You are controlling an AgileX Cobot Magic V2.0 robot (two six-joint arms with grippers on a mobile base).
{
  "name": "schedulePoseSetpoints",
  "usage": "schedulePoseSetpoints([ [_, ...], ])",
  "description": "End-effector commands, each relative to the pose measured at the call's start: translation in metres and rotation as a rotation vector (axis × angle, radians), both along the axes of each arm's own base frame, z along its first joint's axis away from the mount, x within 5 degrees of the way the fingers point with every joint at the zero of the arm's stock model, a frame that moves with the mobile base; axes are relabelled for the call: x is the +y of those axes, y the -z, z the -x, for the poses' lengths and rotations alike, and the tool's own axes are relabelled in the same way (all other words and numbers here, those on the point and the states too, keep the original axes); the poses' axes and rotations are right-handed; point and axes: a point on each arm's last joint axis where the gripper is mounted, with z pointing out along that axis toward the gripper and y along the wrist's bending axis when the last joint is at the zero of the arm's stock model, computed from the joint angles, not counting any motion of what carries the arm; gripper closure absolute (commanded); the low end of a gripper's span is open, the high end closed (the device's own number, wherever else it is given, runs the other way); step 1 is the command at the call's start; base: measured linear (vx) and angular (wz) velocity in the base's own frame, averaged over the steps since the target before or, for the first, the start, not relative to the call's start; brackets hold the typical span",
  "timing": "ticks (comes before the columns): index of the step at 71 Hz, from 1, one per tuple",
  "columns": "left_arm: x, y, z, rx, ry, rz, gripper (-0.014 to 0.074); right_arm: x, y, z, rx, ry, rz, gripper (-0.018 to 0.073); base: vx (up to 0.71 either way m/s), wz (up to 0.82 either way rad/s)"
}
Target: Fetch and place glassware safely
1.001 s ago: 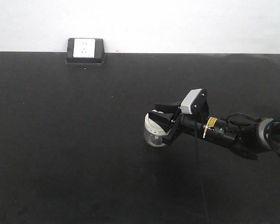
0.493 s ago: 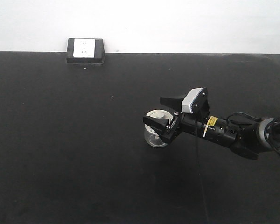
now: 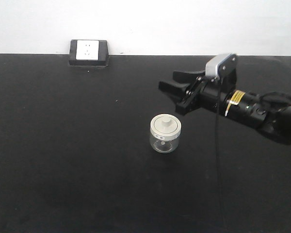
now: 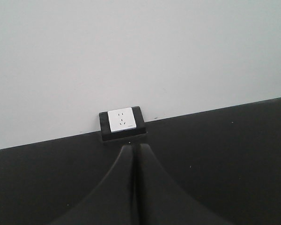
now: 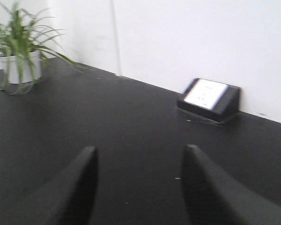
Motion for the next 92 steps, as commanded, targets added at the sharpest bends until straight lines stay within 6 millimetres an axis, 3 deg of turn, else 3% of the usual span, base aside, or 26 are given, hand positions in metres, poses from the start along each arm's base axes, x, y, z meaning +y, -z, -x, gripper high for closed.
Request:
schedulePoseSetpoints([
  [1,-0.002,-0.015,0.000,-0.089,0.023,0.028,0.0603,-0.008,-0.051,0.013,-0.052,0.066,-0.019,0.0355,0.00,0.00],
  [8,-0.002,-0.015,0.000,-0.089,0.023,0.028,0.0603,-0.017,-0.076,0.027,-0.054,0.154,0.051,0.0573,0.00,0.00],
  [19,-0.002,-0.015,0.000,-0.089,0.023,0.028,0.0603,-0.037,-0.114,0.055,-0.046,0.360,0.091,0.0566,0.00,0.00],
  [28,-0.002,-0.015,0.000,-0.089,0.023,0.028,0.0603,-0.054,-0.129,0.083,-0.061,0.499,0.128,0.0564,0.00,0.00],
  [39,-0.002,-0.015,0.000,-0.089,0.023,0.028,0.0603,-0.068,-0.124,0.118,-0.045,0.608,0.158,0.0563,0.00,0.00],
  [62,-0.002,-0.015,0.000,-0.089,0.023,0.028,0.0603,-0.079,-0.100,0.183,-0.060,0.633,0.140,0.0563,0.00,0.00],
  [77,-0.002,-0.015,0.000,-0.089,0.023,0.028,0.0603,-0.090,-0.076,0.216,-0.048,0.702,0.144,0.0563,0.00,0.00],
  [92,-0.002,-0.015,0.000,-0.089,0.023,0.028,0.0603,-0.099,-0.065,0.240,-0.069,0.768,0.139,0.0563,0.00,0.00],
])
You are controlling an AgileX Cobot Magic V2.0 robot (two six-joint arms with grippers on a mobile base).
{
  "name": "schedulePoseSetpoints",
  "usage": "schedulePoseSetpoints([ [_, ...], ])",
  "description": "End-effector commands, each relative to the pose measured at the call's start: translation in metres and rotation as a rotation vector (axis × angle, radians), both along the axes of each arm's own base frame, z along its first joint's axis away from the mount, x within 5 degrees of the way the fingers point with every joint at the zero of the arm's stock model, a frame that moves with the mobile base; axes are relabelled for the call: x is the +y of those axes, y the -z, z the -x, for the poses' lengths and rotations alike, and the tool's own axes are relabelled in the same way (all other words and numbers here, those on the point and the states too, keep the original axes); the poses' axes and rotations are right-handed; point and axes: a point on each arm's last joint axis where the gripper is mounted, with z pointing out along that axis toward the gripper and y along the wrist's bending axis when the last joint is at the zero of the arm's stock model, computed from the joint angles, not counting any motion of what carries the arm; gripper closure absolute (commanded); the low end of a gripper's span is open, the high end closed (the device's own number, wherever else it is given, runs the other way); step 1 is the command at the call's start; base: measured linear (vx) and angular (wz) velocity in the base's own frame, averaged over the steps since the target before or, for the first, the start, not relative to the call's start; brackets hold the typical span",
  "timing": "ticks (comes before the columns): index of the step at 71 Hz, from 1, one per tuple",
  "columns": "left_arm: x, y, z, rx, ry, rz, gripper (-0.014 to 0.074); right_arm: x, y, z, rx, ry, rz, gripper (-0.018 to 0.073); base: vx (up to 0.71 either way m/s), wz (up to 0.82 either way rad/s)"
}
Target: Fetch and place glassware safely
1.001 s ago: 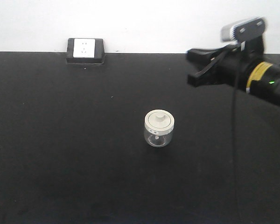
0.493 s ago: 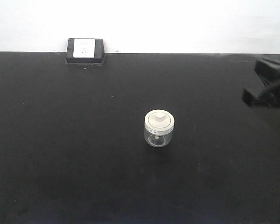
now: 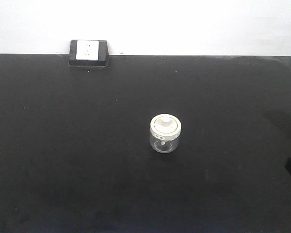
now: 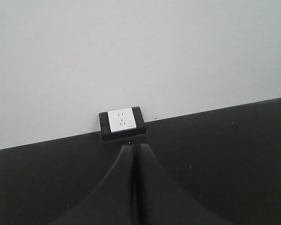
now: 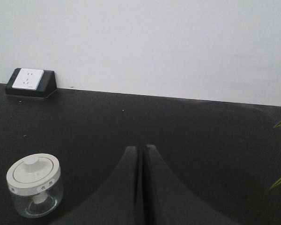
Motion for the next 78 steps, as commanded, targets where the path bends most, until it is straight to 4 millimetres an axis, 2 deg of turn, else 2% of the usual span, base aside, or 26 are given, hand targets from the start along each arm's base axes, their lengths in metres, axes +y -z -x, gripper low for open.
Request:
schedulePoseSetpoints([
  [1,-0.0023,-0.0150,0.0000,-0.089,0.023,0.028,0.0603,-0.0022,-0.0073,0.0084,-0.052,0.009,-0.005,0.0563,0.00,0.00],
  [15,-0.0023,-0.0150,0.0000,-0.089,0.023,0.028,0.0603,-0.0033,-0.0070,0.0153,-0.077,0.011,-0.006,0.0563,0.00,0.00],
  [67,-0.0023,-0.0150,0.0000,-0.089,0.023,0.031,0.0603,-0.0033,-0.0070,0.0153,-0.077,0.011,-0.003,0.0563,0.00,0.00],
  [78,0.0023,-0.0165,0.0063,-0.070,-0.012,0.155,0.0603,-0.0033,-0.0070,0.0153,-0.077,0.011,-0.003,0.0563,0.00,0.00],
])
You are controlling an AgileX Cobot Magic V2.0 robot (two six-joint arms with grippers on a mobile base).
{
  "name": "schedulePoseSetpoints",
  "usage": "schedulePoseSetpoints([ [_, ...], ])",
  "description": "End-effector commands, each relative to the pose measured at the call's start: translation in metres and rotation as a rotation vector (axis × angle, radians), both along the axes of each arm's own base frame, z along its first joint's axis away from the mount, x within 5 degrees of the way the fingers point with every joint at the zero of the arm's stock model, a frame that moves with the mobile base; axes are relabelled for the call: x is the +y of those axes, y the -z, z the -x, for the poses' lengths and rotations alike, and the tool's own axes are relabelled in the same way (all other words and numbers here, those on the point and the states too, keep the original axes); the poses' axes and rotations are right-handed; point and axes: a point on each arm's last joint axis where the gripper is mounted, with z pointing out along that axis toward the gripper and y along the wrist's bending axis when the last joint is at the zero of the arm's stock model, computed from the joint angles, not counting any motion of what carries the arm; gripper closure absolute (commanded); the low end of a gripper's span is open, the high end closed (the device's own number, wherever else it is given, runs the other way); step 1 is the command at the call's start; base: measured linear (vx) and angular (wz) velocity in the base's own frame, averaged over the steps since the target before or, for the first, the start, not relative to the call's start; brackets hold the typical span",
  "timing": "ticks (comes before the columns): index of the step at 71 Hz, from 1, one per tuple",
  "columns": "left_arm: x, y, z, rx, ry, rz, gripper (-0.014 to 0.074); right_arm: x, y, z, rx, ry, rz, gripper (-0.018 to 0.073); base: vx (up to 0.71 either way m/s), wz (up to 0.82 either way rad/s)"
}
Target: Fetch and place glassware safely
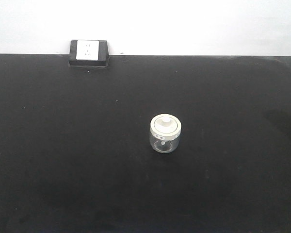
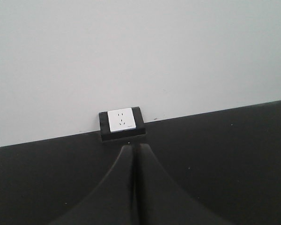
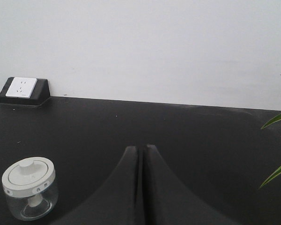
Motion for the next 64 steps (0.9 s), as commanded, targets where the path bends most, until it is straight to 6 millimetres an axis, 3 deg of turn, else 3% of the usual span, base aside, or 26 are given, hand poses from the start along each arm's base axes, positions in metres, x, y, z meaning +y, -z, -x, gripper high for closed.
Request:
schedulePoseSetpoints([
  [1,0.002,-0.016,0.006,-0.071,-0.007,0.126,0.0603,0.001,-0.011,0.000,-0.037,-0.015,0.005,0.0563,0.00,0.00],
  [15,0.006,0.002,0.027,0.045,-0.040,0.114,0.0603,0.001,-0.011,0.000,-0.037,-0.015,0.005,0.0563,0.00,0.00],
  [38,0.011,0.069,0.065,0.024,-0.061,0.081,0.0603,0.001,-0.011,0.000,-0.037,-0.015,0.005,0.0563,0.00,0.00],
  [54,0.016,0.101,0.074,0.024,-0.131,0.069,0.0603,0.001,-0.011,0.000,-0.037,-0.015,0.006,0.0563,0.00,0.00],
  [64,0.016,0.108,0.074,0.083,-0.145,0.020,0.0603,0.001,-0.011,0.000,-0.037,-0.015,0.006,0.0563,0.00,0.00],
])
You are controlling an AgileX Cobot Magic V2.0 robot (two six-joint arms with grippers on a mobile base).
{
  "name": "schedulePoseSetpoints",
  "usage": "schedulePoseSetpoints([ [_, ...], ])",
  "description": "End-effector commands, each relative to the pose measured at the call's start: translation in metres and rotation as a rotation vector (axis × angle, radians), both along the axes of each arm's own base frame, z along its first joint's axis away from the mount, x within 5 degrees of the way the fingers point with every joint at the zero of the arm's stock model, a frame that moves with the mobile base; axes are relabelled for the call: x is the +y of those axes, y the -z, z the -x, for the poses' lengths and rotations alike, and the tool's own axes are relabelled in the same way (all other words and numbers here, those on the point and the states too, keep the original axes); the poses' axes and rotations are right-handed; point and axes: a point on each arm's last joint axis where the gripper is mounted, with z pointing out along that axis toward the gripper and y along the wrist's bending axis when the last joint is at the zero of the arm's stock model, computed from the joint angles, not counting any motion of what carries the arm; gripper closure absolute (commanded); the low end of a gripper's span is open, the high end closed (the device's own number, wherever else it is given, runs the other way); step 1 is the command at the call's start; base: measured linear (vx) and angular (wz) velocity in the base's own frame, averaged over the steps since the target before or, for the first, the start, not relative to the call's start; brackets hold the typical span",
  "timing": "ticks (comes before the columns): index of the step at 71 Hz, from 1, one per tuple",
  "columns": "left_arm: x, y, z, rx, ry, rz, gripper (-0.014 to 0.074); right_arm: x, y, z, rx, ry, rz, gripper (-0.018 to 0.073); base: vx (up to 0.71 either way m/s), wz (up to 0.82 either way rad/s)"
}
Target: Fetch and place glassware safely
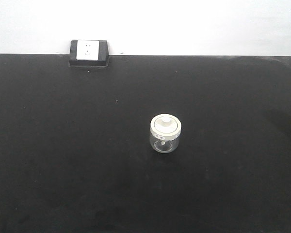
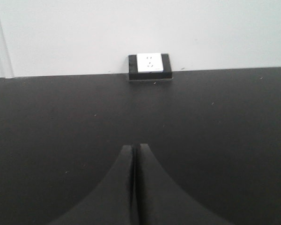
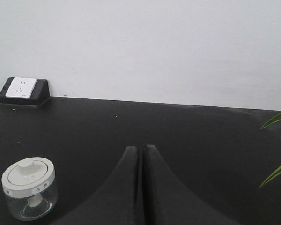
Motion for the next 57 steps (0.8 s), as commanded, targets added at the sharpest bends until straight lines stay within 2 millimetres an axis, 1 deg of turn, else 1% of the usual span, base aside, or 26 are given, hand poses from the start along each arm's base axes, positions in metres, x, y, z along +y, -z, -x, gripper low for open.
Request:
schedulePoseSetpoints([
  [1,0.0009,0.0074,-0.0002,-0.011,-0.011,-0.026,0.0603,0.0013,-0.0107,-0.0002,-0.037,-0.015,0.005,0.0563,0.00,0.00],
  [57,0.0010,0.0070,-0.0002,-0.010,-0.012,-0.041,0.0603,0.0013,-0.0107,-0.0002,-0.037,-0.015,0.005,0.0563,0.00,0.00],
])
